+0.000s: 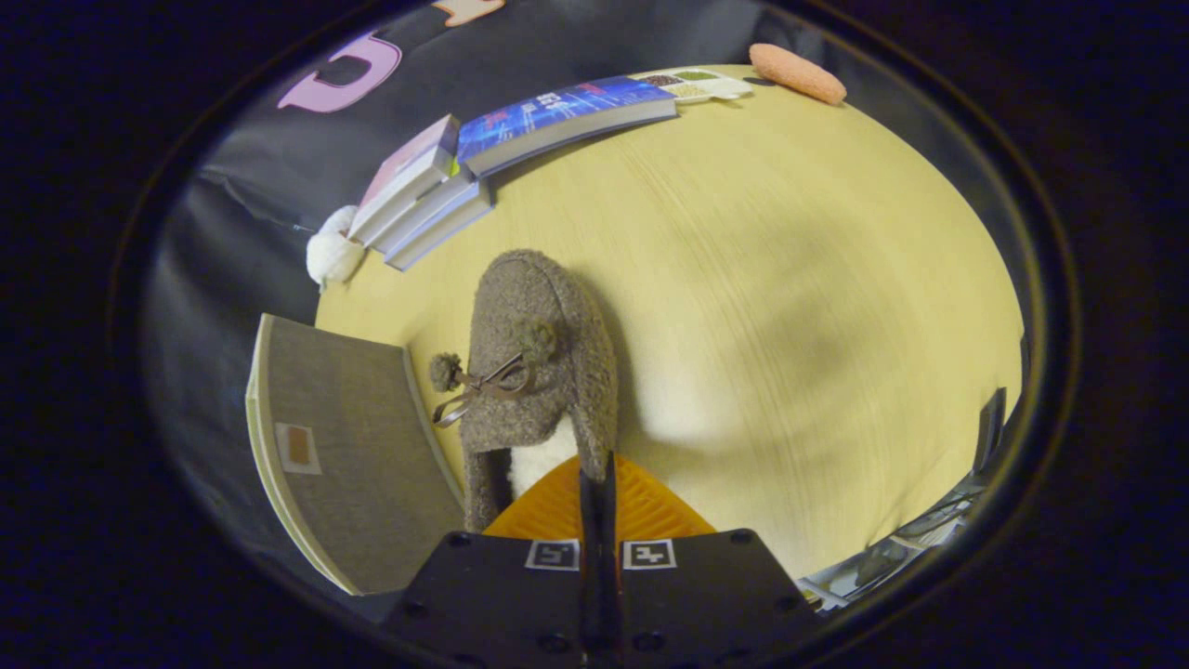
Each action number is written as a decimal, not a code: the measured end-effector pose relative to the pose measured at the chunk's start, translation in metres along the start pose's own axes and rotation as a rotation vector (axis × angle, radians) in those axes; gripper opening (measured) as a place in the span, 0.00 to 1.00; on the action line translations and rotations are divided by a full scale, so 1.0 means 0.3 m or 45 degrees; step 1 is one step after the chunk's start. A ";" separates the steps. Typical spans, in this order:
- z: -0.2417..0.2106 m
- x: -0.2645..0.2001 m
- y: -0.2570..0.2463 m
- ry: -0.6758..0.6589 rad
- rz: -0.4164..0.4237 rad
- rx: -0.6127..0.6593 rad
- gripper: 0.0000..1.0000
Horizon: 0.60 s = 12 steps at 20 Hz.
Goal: Open the storage box then place both shoes into the box .Put the left shoe in first, then the right shoe, with the right side of both shoes facing outward in a uniform manner.
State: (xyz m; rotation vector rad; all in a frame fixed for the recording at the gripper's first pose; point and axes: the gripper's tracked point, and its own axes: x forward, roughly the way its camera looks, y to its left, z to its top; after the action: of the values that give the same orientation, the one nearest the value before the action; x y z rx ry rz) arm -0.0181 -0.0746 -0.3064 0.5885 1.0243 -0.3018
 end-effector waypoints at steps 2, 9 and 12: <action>0.028 -0.040 0.043 -0.019 0.053 0.035 0.03; 0.167 -0.270 0.306 -0.192 0.257 -0.042 0.03; 0.197 -0.350 0.460 -0.231 0.356 -0.118 0.03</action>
State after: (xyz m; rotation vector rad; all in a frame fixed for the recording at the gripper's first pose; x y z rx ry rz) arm 0.0403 -0.0015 -0.1488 0.6007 0.7659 -0.0592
